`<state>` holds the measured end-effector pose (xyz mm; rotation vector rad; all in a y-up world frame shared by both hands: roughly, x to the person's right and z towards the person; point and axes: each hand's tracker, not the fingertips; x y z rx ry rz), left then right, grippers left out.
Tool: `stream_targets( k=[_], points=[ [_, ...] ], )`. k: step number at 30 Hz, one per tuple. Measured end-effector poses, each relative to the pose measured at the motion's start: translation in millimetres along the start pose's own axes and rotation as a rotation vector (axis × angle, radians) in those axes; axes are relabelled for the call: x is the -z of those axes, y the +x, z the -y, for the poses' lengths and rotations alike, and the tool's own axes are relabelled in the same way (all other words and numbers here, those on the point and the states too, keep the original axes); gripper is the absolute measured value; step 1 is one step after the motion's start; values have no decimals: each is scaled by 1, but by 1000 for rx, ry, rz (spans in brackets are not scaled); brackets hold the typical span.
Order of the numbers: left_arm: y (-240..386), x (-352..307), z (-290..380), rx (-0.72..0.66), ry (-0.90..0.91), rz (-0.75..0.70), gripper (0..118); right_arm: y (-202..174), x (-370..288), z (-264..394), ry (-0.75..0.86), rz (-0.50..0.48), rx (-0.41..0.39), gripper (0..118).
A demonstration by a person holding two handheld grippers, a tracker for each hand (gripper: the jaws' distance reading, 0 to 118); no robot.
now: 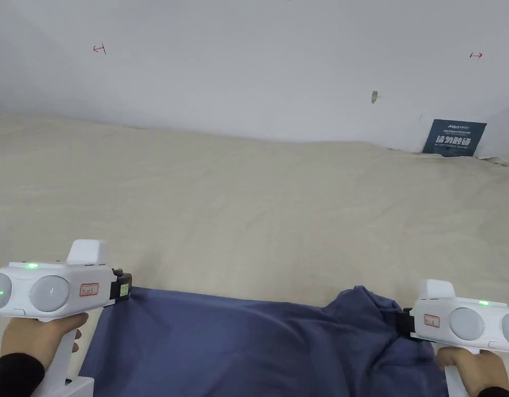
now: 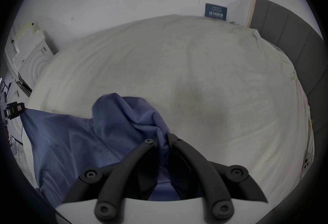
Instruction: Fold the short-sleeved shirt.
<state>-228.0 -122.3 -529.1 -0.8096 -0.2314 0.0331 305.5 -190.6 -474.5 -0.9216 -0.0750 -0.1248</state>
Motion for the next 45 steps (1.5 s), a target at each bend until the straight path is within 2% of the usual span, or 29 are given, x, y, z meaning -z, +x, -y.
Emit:
stream_targets(
  k=[5, 12, 16, 29, 35, 42, 45],
  points=[
    [1, -19, 0, -25, 32, -26, 1, 1, -60, -2, 86, -23, -20, 7],
    [7, -81, -24, -52, 141, -37, 1, 6, -163, -27, 290, -53, -32, 7],
    [13, -125, -55, -53, 246, -38, 1, 0, -215, -53, 412, -79, -39, 7],
    [38, -246, -189, 25, 525, -82, 1, -14, -355, -164, 776, -52, -49, 7],
    [49, -282, -247, 34, 625, -93, 1, -23, -401, -215, 899, -29, -86, 7],
    [55, -295, -295, 56, 690, -120, 1, -30, -430, -256, 972, -11, -94, 7],
    [56, -294, -306, 66, 711, -125, 1, -33, -433, -263, 988, -5, -126, 7]
  ],
)
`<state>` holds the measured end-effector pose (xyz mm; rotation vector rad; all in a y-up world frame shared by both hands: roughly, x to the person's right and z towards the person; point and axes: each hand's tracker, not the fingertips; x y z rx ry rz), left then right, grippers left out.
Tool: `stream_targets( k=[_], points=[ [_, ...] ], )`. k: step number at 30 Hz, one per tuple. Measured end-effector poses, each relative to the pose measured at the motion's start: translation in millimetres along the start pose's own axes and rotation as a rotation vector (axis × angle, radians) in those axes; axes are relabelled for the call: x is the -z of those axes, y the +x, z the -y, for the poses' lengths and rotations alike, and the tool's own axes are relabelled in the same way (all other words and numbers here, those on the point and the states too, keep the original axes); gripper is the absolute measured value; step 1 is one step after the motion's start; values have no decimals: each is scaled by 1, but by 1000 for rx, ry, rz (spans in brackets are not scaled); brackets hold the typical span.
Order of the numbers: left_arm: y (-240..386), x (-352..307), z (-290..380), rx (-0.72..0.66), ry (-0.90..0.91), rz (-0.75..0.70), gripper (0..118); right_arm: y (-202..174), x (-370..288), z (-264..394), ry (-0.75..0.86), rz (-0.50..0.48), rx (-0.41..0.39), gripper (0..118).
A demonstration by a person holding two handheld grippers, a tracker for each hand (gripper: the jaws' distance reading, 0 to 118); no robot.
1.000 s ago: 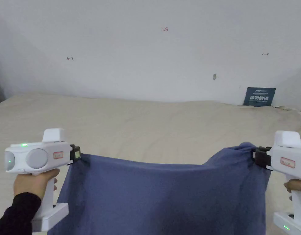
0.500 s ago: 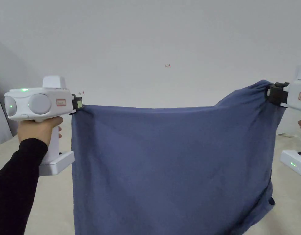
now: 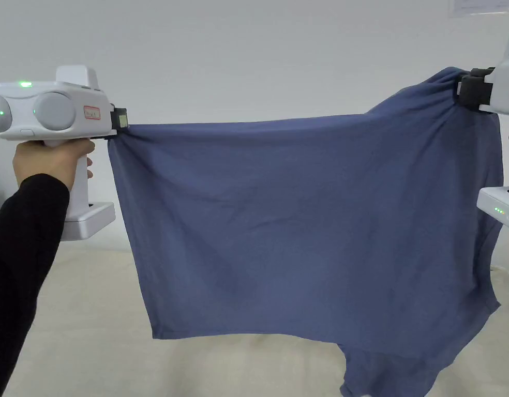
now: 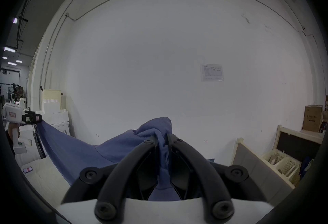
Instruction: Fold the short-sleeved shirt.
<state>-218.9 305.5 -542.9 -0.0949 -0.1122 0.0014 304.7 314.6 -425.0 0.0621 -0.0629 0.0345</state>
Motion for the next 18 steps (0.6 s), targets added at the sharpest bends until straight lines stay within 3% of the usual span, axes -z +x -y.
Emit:
stream_targets(
  k=[5, 18],
  points=[
    [0, 21, 29, -1, -32, 8, 1, 4, 13, 32, -32, -12, -6, 7],
    [26, 50, 187, 18, -145, 7, 1, 14, 26, 201, -237, 46, 111, 7]
  ],
)
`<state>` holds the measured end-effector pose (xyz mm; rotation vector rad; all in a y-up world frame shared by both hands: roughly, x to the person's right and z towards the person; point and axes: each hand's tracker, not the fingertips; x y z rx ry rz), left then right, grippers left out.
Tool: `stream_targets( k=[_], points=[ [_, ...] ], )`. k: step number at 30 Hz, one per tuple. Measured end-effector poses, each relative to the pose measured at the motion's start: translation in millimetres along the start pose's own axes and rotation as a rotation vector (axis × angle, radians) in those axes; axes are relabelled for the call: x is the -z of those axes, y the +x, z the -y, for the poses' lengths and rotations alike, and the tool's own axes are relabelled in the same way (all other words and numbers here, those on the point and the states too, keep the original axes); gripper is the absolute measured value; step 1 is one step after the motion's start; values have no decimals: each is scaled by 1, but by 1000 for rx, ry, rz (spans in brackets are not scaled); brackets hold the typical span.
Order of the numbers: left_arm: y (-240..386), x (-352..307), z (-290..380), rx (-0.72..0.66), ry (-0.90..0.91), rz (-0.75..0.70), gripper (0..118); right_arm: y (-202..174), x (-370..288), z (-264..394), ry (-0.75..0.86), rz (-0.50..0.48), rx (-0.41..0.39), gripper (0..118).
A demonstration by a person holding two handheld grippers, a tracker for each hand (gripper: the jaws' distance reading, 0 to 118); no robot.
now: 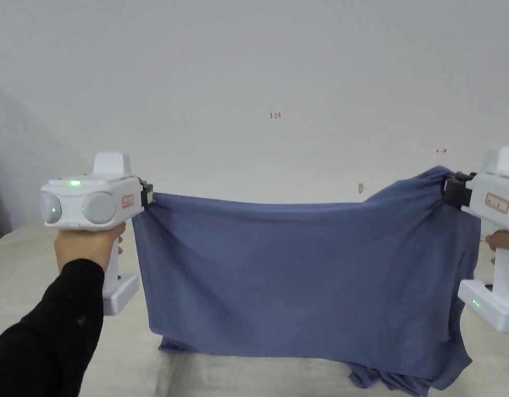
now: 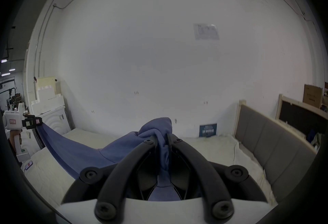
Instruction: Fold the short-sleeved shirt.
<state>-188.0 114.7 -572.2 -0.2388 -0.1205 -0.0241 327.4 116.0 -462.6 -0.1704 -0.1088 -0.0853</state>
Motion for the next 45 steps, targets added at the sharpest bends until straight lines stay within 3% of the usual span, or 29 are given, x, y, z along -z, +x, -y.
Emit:
stream_targets(
  k=[13, 30, 45],
  points=[
    [-4, -26, 146, -24, -87, -10, 1, 5, -48, 141, -126, 64, 31, 7],
    [-38, -202, 310, -34, -310, -9, 1, -4, -245, 296, -324, 28, 84, 7],
    [-52, -304, 383, 23, -432, 8, 1, -11, -354, 352, -434, -1, 100, 7]
  ],
)
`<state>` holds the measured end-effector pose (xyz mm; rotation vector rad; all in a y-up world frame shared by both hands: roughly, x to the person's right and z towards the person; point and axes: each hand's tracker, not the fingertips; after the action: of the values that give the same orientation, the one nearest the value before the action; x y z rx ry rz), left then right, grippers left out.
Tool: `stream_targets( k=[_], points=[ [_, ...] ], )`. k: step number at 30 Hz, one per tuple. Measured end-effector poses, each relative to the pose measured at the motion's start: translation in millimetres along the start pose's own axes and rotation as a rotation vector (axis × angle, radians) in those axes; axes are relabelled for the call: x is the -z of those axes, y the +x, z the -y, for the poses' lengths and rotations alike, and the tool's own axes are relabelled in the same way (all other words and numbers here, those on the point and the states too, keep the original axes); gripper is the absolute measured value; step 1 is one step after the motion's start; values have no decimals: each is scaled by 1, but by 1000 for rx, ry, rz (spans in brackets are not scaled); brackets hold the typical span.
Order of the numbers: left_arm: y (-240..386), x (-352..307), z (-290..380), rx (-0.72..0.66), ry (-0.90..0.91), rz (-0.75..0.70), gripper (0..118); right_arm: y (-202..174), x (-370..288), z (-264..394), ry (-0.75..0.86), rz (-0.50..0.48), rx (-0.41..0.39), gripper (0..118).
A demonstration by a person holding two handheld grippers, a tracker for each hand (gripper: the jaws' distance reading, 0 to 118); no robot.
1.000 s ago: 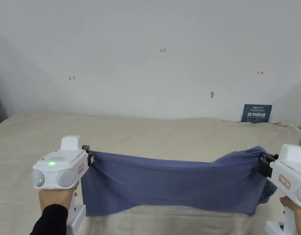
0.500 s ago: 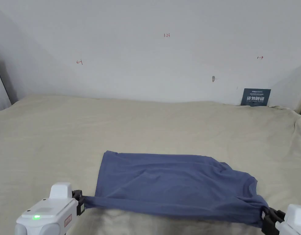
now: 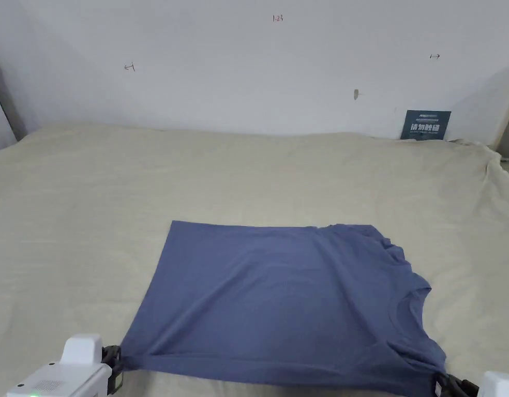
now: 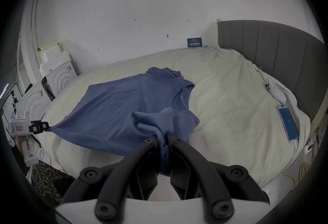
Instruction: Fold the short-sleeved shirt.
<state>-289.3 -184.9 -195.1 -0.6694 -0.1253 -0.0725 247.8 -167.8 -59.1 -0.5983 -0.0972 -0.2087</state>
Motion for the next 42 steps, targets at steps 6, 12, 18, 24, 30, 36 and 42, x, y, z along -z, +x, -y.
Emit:
stream_targets(
  k=[6, 12, 18, 24, 30, 36, 42],
  points=[
    [0, 7, 20, -2, -37, -10, 1, 3, 9, 23, -57, 5, 14, 7],
    [8, 34, 37, 21, -136, -34, 1, 12, 45, 43, -236, 96, 104, 7],
    [6, 36, 31, -101, -186, -50, 17, 7, 54, 42, -291, 122, 117, 14],
    [-1, 21, -1, -271, -237, -80, 90, -6, 30, 4, -210, 142, 38, 70],
    [18, -28, -61, -189, 55, -46, 100, -29, -16, -67, 40, 131, -56, 76],
    [50, -66, -111, -78, 285, -80, 99, -54, -48, -116, 284, 131, -81, 76],
    [75, -75, -126, -15, 408, -68, 73, -75, -56, -130, 393, 180, -149, 72]
  ],
)
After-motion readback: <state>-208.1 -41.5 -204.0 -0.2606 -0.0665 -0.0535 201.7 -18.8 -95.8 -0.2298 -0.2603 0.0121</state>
